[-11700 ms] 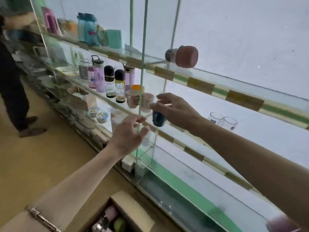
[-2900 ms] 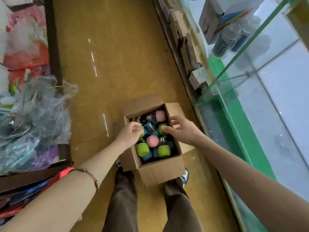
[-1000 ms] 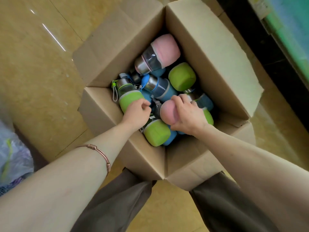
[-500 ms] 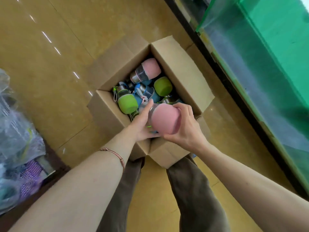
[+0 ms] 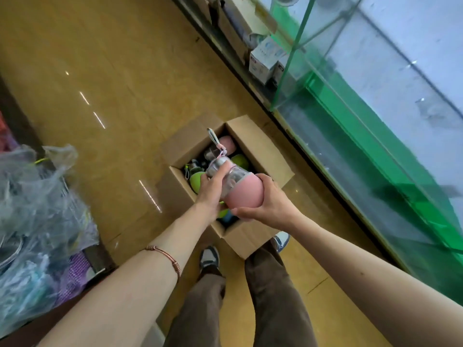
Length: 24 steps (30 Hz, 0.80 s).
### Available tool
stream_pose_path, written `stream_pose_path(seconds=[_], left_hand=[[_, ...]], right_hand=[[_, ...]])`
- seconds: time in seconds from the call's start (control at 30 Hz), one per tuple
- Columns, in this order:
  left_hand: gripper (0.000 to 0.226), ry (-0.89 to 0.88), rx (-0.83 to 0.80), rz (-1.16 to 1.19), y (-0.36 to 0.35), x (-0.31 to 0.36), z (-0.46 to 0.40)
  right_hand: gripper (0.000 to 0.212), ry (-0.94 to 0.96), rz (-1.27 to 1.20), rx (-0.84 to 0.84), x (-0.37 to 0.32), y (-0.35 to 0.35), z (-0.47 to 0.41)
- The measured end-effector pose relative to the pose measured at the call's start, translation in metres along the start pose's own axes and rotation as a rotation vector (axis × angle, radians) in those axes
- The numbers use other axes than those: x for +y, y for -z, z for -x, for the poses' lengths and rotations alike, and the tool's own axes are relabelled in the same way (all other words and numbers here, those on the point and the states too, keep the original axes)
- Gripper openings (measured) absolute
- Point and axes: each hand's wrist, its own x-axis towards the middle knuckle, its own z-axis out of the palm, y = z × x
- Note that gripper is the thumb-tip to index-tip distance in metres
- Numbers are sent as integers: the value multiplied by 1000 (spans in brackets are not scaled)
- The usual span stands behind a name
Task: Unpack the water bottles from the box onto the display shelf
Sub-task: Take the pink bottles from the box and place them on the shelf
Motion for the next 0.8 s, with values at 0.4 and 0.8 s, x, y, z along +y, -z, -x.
stream_pose_path(seconds=[0.4,0.8], left_hand=[[52,-318,-491,-77,8,105,152],[86,-606,-924,-166,-34,201,289]], right_hand=[[90,156,38,319,-114,64,145],[83,291,292,561,-227,172,273]])
